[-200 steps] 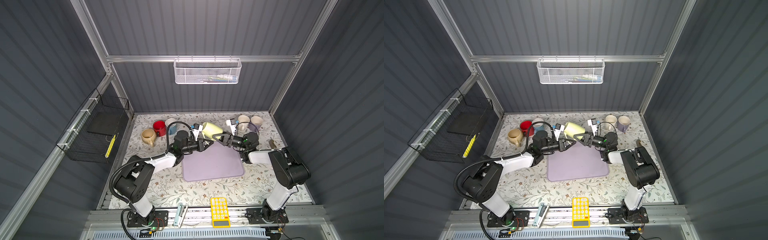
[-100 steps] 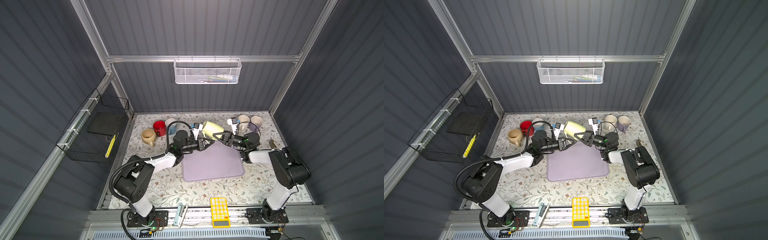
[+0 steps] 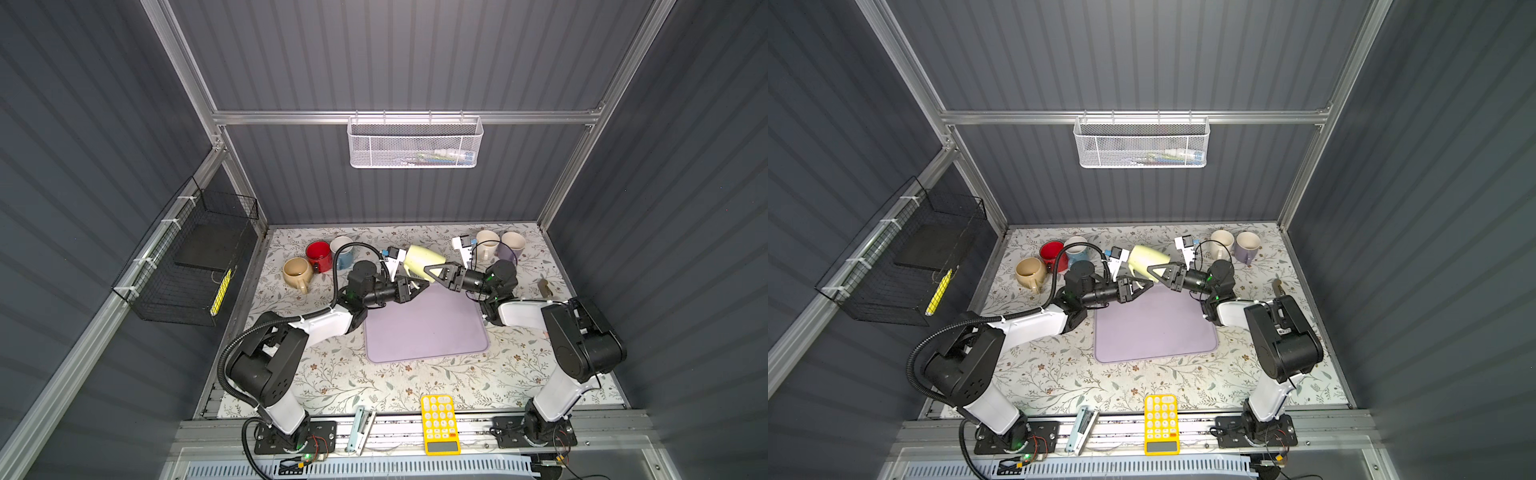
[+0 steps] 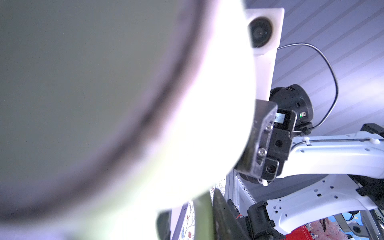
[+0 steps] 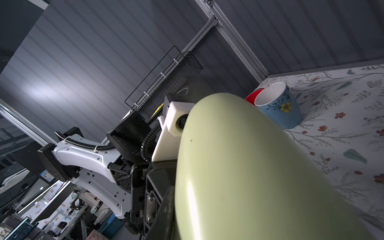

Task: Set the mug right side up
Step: 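Close the right gripper on the green mug's rim beside the left gripper, then open the left gripper while the right gripper carries the green mug away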

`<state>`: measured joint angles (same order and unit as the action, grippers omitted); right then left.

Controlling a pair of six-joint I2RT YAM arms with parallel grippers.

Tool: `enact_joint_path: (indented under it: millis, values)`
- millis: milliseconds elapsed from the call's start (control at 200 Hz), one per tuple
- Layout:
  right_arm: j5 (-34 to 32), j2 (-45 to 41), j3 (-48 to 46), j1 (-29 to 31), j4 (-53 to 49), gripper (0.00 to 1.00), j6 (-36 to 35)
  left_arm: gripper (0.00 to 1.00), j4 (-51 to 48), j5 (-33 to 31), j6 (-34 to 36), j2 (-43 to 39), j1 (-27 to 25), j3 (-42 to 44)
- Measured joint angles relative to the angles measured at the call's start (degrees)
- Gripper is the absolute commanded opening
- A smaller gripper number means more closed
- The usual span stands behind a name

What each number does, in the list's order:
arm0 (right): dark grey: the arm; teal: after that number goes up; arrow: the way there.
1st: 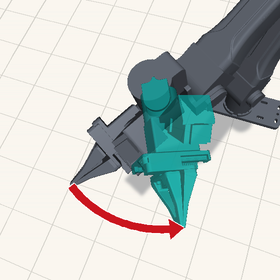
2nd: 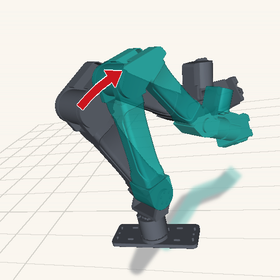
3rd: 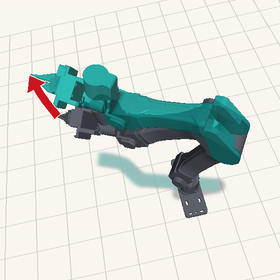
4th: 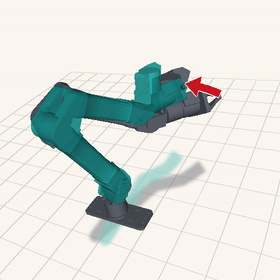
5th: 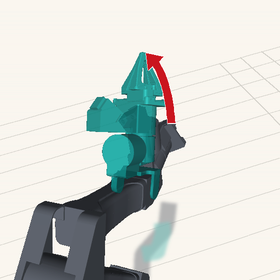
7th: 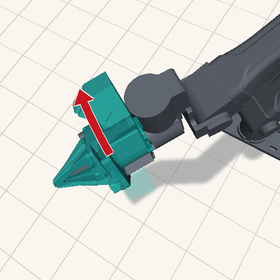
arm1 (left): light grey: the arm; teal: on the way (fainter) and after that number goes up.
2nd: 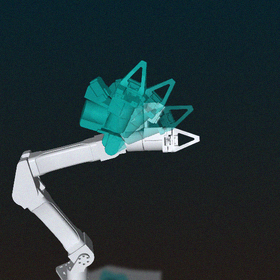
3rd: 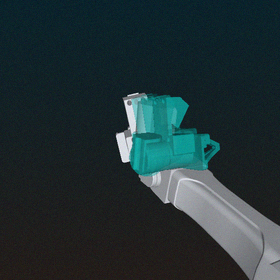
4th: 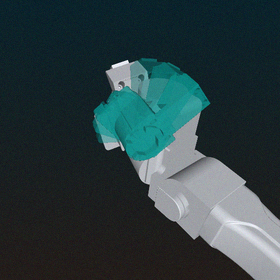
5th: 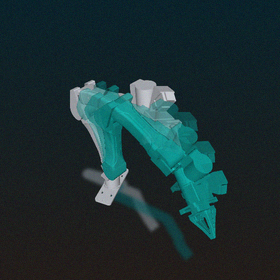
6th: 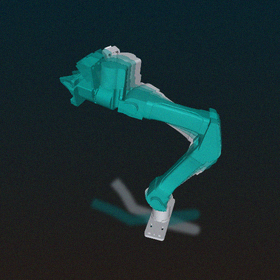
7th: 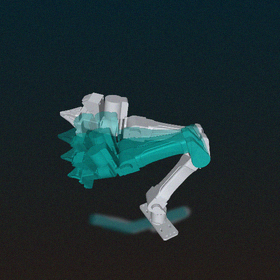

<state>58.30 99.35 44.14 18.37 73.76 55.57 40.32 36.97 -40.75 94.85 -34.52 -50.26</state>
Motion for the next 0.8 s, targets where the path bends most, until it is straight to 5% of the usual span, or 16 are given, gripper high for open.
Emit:
enact_joint_path:
  millis: [420, 800]
  values:
    - [-2.1, -0.8, 0.1, -2.3, -10.4, 0.01, -3.0, 0.55, -6.1, -3.4, 5.7, -6.2, 3.2, 1.9]
    - [-9.1, -7.8, 2.4, -2.4, -39.6, 0.0, -17.2, 0.56, -13.4, -5.2, 12.7, -13.7, 7.8, 1.9]
